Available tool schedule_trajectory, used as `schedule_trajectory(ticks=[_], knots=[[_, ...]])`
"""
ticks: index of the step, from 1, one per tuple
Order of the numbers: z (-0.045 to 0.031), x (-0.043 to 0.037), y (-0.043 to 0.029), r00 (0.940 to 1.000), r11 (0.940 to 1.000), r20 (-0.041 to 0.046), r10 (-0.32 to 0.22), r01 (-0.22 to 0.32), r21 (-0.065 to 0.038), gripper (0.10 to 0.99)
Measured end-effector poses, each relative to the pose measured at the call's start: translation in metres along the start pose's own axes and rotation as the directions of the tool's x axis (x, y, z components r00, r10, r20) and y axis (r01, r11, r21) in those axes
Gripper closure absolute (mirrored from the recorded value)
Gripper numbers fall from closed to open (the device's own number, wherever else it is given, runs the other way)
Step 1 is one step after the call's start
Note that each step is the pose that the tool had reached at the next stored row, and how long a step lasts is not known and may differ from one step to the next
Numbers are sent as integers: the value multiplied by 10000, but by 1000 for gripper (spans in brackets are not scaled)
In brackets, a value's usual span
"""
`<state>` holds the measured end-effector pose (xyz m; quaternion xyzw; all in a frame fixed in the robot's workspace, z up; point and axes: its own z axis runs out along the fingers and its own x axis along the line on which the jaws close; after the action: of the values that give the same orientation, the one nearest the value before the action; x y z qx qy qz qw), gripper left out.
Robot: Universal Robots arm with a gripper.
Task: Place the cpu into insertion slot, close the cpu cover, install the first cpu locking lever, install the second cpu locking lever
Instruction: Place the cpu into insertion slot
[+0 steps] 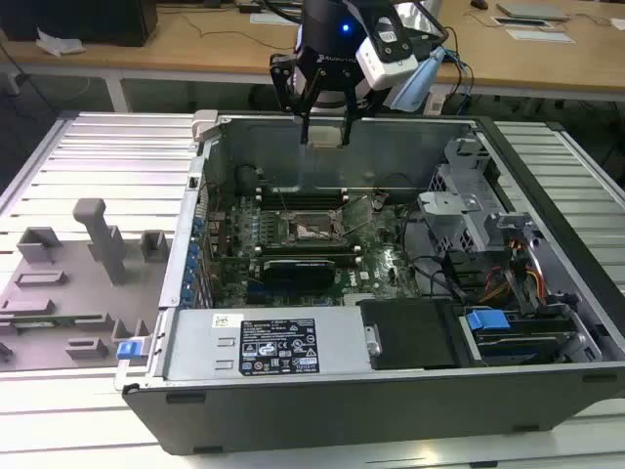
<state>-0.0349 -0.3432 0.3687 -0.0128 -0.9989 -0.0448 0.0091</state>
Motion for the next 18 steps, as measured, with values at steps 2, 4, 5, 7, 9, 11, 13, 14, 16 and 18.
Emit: schedule_trajectory(ticks=[2, 4, 5, 7, 9, 11, 13, 14, 16, 18], knots=[[0, 0, 0, 10000, 10000, 0, 0, 0, -1, 545], [0, 0, 0, 10000, 10000, 0, 0, 0, 0, 545], [0, 0, 0, 10000, 10000, 0, 0, 0, 0, 545], [0, 0, 0, 10000, 10000, 0, 1, -1, 0, 545], [39, -1, -4, 10000, 10000, 0, -1, 1, 1, 545], [90, -1, -8, 10000, 10000, 0, 0, 0, 1, 545], [155, -1, -14, 10000, 10000, 0, 0, 0, 3, 545], [180, -1, -16, 10000, 10000, -1, 0, 0, 7, 545], [234, -2, -21, 10000, 10000, 0, 0, 0, 21, 545], [281, -3, -25, 10000, 9999, 5, 4, -4, 148, 545]])
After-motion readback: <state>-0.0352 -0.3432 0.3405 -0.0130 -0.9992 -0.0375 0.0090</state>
